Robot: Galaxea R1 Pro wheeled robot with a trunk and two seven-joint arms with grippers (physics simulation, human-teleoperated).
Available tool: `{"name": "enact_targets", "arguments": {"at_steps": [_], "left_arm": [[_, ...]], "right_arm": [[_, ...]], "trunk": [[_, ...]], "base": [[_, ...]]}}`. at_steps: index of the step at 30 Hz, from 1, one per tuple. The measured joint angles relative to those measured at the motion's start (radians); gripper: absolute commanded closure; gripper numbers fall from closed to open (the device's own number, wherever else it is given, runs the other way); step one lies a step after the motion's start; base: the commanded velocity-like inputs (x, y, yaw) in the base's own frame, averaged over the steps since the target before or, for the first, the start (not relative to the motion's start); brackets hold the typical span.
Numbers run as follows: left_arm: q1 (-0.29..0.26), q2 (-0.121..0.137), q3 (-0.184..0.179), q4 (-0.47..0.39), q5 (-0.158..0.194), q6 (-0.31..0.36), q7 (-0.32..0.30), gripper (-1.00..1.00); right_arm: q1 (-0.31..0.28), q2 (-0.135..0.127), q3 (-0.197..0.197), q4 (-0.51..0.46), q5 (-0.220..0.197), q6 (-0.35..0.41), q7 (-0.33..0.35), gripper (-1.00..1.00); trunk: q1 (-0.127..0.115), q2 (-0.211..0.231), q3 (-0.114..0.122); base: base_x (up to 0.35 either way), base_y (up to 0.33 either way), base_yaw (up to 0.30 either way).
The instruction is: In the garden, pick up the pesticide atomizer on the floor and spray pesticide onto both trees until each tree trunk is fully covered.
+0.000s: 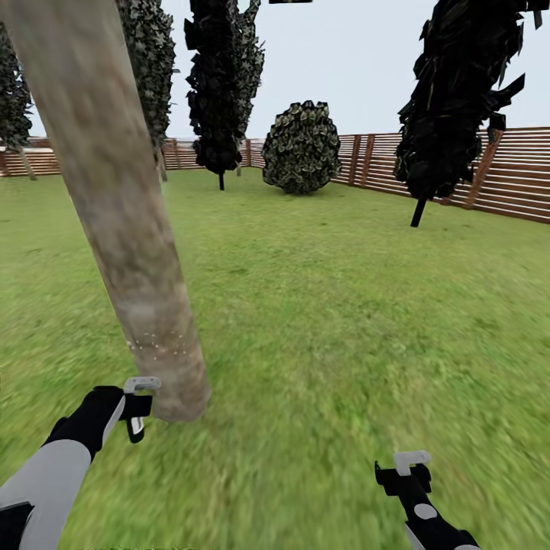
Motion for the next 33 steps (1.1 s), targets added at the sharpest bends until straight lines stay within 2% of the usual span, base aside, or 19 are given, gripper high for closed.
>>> {"name": "enact_targets", "arguments": {"at_steps": [7, 17, 33], "left_arm": [[0.0, 0.004, 0.0, 0.0, 0.002, 0.002, 0.006, 1.0], [0.0, 0.005, 0.0, 0.0, 0.003, 0.002, 0.007, 1.0], [0.0, 0.0, 0.0, -0.001, 0.003, 0.001, 0.008, 1.0]], "right_arm": [[0.0, 0.0, 0.0, 0.0, 0.0, 0.0, 0.0, -1.0], [0.0, 0.0, 0.0, 0.0, 0.0, 0.0, 0.0, -1.0], [0.0, -0.001, 0.0, -0.001, 0.0, 0.0, 0.0, -1.0]], "trunk": [[0.0, 0.0, 0.0], [0.0, 0.0, 0.0], [0.0, 0.0, 0.0]], "base": [[-0.131, -0.233, 0.269], [0.008, -0.043, 0.262], [0.175, -0.219, 0.011]]}}
